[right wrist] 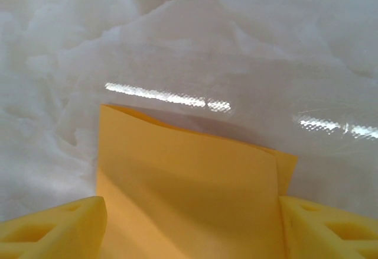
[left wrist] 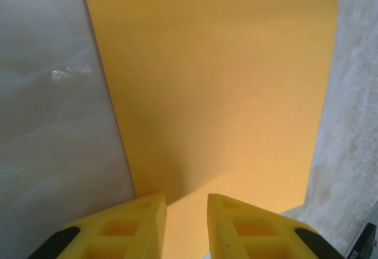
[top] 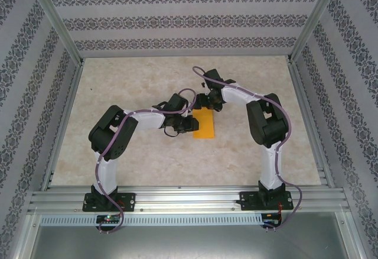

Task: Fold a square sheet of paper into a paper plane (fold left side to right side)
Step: Fold the triangle a second time at the center of the table.

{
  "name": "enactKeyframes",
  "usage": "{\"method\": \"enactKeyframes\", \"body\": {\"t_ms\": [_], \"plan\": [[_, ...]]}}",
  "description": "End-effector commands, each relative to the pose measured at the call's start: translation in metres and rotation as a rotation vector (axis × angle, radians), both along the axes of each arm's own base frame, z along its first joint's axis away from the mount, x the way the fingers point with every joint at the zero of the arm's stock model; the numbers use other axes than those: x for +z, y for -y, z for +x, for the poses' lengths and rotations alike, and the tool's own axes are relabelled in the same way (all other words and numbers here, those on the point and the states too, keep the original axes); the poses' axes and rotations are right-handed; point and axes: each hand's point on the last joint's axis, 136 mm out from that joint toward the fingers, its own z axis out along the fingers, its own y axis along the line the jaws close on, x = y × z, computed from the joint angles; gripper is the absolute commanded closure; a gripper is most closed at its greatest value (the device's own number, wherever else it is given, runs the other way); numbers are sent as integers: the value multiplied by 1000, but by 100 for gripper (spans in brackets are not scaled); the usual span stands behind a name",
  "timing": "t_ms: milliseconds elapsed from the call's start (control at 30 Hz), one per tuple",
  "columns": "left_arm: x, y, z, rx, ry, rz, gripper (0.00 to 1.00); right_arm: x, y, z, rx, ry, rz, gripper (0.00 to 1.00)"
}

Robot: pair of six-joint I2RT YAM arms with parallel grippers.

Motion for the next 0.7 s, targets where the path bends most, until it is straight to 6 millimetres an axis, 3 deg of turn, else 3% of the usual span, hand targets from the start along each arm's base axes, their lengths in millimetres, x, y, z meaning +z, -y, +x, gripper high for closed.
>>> {"method": "enactKeyframes", "body": {"t_ms": [0,433,667], "plan": [[2,6,-3,-28,14,13,74,29,-7,-4,4,31,57,25],[0,5,-3,-24,11,14,74,35,-2,-26,-68,-27,217,31],[1,5,-3,-24,12,14,74,37,1,-33,-70,-33,216,34]]}}
